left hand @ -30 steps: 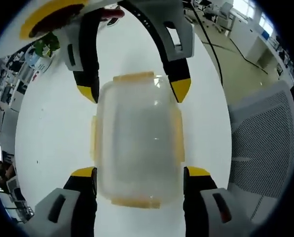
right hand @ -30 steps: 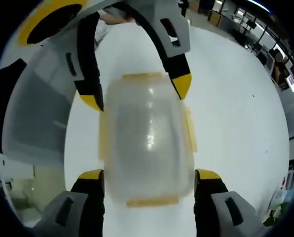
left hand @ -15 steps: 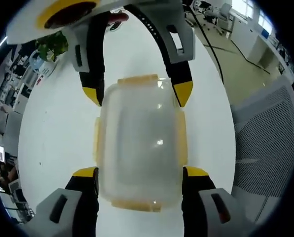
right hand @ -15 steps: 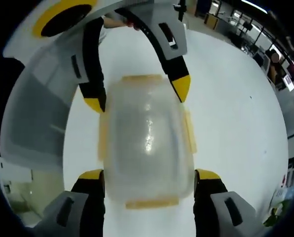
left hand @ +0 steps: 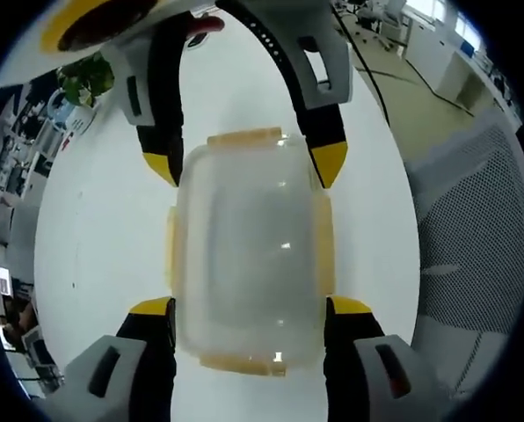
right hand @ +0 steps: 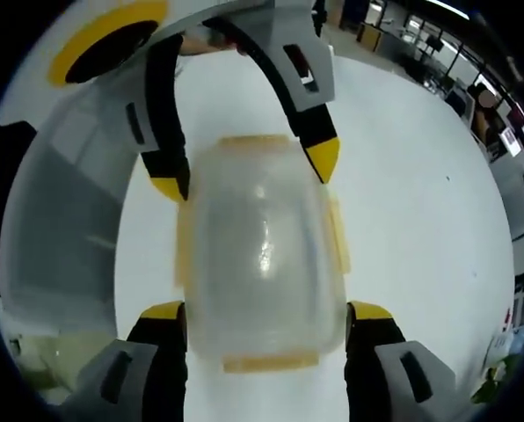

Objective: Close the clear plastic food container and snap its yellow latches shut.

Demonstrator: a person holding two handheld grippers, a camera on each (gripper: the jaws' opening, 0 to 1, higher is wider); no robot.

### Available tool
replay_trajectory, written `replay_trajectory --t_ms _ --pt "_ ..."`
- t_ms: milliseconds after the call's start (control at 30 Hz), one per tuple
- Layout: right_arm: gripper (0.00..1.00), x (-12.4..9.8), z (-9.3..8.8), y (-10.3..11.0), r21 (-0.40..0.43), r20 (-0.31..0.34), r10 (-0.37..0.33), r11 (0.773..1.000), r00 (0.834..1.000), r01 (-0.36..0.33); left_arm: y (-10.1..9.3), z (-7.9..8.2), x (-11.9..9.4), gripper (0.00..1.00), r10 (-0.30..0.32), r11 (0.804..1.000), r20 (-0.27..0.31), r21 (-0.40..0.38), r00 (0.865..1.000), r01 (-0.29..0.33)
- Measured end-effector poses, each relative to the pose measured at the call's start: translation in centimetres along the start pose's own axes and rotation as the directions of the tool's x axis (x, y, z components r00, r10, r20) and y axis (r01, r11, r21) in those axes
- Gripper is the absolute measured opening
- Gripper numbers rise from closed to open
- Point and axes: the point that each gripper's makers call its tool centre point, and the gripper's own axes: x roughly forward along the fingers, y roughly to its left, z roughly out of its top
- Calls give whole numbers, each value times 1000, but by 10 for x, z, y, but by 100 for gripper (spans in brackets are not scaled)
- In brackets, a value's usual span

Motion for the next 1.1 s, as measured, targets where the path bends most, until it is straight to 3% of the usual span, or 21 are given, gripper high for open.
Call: replay_trajectory --t_ms 1100 --pt "73 20 53 7 13 12 -11 1000 1000 11 -2 -55 -15 69 -4 1000 9 16 1000 4"
